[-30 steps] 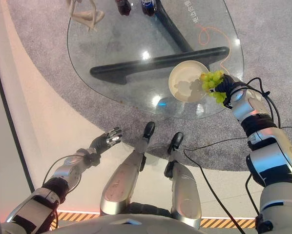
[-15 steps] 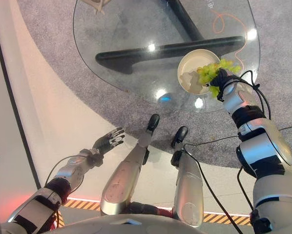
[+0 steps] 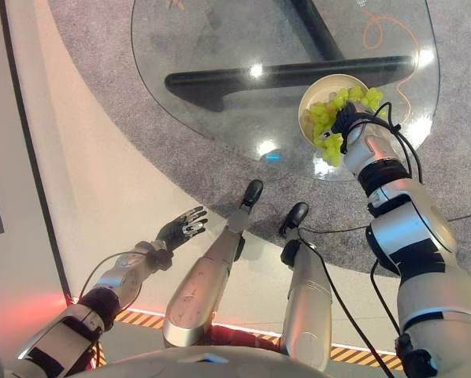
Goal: Pick up fruits into the plate
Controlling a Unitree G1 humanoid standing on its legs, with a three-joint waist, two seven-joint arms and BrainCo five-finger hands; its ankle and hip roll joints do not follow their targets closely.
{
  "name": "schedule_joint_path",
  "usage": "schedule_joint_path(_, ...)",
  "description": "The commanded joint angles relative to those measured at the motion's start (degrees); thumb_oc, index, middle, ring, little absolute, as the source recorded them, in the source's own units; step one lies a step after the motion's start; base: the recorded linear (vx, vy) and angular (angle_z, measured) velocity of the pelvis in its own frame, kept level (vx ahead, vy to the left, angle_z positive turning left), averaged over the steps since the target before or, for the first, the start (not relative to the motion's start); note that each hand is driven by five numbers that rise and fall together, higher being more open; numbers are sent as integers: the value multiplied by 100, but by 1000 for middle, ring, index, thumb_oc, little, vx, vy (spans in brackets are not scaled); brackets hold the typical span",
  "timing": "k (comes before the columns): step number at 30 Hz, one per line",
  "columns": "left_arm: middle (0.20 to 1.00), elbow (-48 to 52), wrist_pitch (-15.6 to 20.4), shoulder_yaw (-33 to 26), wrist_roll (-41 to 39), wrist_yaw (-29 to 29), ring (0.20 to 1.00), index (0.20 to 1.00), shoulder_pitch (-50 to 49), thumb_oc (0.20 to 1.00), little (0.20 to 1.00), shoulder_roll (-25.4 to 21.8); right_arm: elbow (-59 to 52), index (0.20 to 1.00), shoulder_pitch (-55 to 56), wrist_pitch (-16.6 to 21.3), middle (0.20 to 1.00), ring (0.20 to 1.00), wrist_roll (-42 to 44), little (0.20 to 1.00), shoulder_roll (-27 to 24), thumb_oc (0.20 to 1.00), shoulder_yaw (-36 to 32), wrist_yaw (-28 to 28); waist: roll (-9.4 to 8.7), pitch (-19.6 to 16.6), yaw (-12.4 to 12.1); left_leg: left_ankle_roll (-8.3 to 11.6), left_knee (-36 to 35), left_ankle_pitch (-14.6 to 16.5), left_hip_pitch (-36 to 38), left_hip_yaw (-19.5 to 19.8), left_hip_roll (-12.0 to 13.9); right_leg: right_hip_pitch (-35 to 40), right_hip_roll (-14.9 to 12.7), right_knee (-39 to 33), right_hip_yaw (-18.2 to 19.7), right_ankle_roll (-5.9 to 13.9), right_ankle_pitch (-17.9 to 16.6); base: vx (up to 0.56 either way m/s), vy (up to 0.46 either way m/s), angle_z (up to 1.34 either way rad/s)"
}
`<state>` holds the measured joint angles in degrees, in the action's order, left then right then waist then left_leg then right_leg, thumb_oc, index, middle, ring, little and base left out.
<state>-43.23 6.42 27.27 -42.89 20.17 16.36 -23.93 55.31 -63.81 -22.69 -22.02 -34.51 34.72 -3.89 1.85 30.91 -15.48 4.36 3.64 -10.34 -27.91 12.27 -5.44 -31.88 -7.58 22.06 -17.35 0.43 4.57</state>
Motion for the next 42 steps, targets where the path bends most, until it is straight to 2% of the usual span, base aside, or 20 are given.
schedule_joint_path(1, 1000, 209, 90, 169, -191, 73, 1000, 1000, -152, 1000, 1000, 43, 51, 1000, -246, -142, 1000, 1000, -213, 1000, -248, 1000, 434, 265, 0, -112, -9, -440, 1116, 1376, -80, -365, -234, 332, 16, -728, 4, 435, -286, 7, -2, 8)
schedule_joint_path(9, 1000, 212, 108, 171, -196, 74, 1000, 1000, -157, 1000, 1000, 42, 23, 1000, -299, -395, 1000, 1000, -318, 1000, -187, 1000, 492, 417, -18, -112, -32, -453, 1098, 1394, -3, -368, -236, 421, 17, -770, 14, 459, -304, 2, -1, 1)
schedule_joint_path(15, 1000, 186, 80, 112, -114, 53, 1000, 1000, -171, 1000, 1000, 38, -183, 1000, -277, -278, 1000, 1000, -177, 1000, -218, 1000, 450, 711, -54, -112, -11, -468, 1065, 1431, 173, -394, -220, 604, 44, -820, 63, 463, -294, 0, 0, 0)
schedule_joint_path(19, 1000, 34, 52, -18, 4, 10, 1000, 1000, -188, 1000, 1000, 50, -584, 1000, -60, -134, 1000, 1000, 450, 1000, -260, 1000, 234, 1001, -98, -112, 52, -470, 987, 1474, 502, -431, -179, 897, 61, -841, 142, 457, -245, 2, -4, -1)
schedule_joint_path(20, 1000, -85, 35, -105, 97, -57, 1000, 1000, -206, 1000, 1000, 87, -854, 1000, 170, 11, 1000, 1000, 888, 1000, -296, 1000, 46, 1116, -133, -112, 114, -464, 944, 1497, 701, -468, -148, 1093, 77, -873, 206, 446, -214, 10, -17, -3)
schedule_joint_path(24, 1000, -352, 12, -315, 245, -138, 1000, 1000, -238, 1000, 1000, 116, -1562, 1000, 829, 282, 1000, 1000, 1645, 1000, -424, 1000, -366, 1292, -208, -112, 281, -467, 843, 1540, 1102, -541, -89, 1442, 91, -924, 347, 456, -188, 21, -34, -9)
schedule_joint_path(25, 1000, -546, 32, -438, 280, -186, 1000, 1000, -281, 1000, 1000, 173, -1958, 1000, 1394, 501, 1000, 1000, 1968, 1000, -411, 1000, -652, 1377, -245, -201, 403, -466, 797, 1614, 1313, -613, -30, 1632, 95, -962, 443, 463, -144, 22, -23, -16)
schedule_joint_path(26, 1000, -570, 42, -451, 290, -195, 1000, 1000, -283, 1000, 1000, 179, -1997, 1000, 1458, 520, 1000, 1000, 2007, 1000, -403, 1000, -686, 1376, -255, -230, 426, -468, 776, 1593, 1317, -614, -30, 1639, 90, -986, 449, 467, -163, 73, -32, -21)
schedule_joint_path(29, 1000, -902, 107, -701, 430, -328, 1000, 1000, -454, 1000, 1000, 363, -2610, 1000, 2766, 1030, 1000, 1000, 2234, 1000, -174, 1000, -1212, 1497, -279, -584, 721, -473, 597, 1674, 1759, -717, 47, 2047, 98, -1157, 633, 462, -119, 87, -13, -18)
schedule_joint_path(30, 1000, -909, 114, -705, 443, -333, 1000, 1000, -468, 1000, 1000, 367, -2636, 1000, 2823, 1043, 1000, 1000, 2233, 1000, -164, 1000, -1234, 1500, -278, -595, 725, -472, 583, 1677, 1790, -722, 51, 2076, 101, -1171, 640, 463, -119, 126, -34, -13)
schedule_joint_path(31, 1000, -1024, 127, -810, 611, -399, 1000, 1000, -584, 1000, 1000, 448, -2755, 1000, 3404, 1351, 1000, 1000, 2306, 1000, -1, 1000, -1437, 1480, -285, -777, 852, -472, 476, 1705, 2004, -780, 75, 2280, 115, -1275, 730, 459, -102, 69, -35, -12)
schedule_joint_path(32, 1000, -1028, 120, -812, 626, -408, 1000, 1000, -600, 1000, 1000, 454, -2770, 1000, 3467, 1376, 1000, 1000, 2333, 1000, 8, 1000, -1458, 1479, -284, -793, 859, -471, 460, 1708, 2035, -786, 80, 2309, 117, -1288, 739, 459, -100, 115, -52, -23)
schedule_joint_path(34, 1000, -1170, 10, -922, 729, -349, 1000, 1000, -769, 1000, 1000, 537, -2803, 1000, 4135, 1737, 1000, 1000, 2487, 1000, 162, 1000, -1716, 1366, -285, -1014, 966, -470, 344, 1721, 2270, -845, 102, 2502, 146, -1361, 822, 449, -86, 142, -47, -24)
schedule_joint_path(35, 1000, -1393, -36, -1087, 874, -276, 1000, 1000, -954, 1000, 1000, 632, -2781, 1000, 4767, 2022, 1000, 1000, 2704, 1000, 392, 1000, -1896, 1188, -284, -1242, 1087, -468, 246, 1743, 2477, -921, 122, 2672, 165, -1416, 898, 438, -59, 130, -43, -17)
schedule_joint_path(36, 1000, -1393, -34, -1083, 875, -275, 1000, 1000, -961, 1000, 1000, 631, -2788, 1000, 4781, 2021, 1000, 1000, 2703, 1000, 392, 1000, -1899, 1187, -284, -1244, 1082, -468, 238, 1742, 2488, -923, 123, 2681, 166, -1421, 899, 437, -58, 151, -62, -11)
schedule_joint_path(38, 1000, -1736, -185, -1257, 1307, -272, 1000, 1000, -1186, 1000, 1000, 730, -2486, 1000, 5445, 2193, 1000, 1000, 2965, 1000, 814, 1000, -2049, 880, -269, -1581, 1271, -479, 84, 1757, 2794, -1021, 162, 2930, 220, -1500, 1001, 406, -24, 152, -67, -17)
schedule_joint_path(42, 1000, -2032, -231, -1394, 1822, -314, 1000, 1000, -1393, 1000, 1000, 826, -1743, 1000, 5972, 2485, 1000, 1000, 3279, 1000, 1290, 1000, -2157, 500, -236, -1919, 1405, -488, -84, 1773, 3108, -1126, 191, 3205, 270, -1621, 1064, 380, -4, 122, -56, -11)
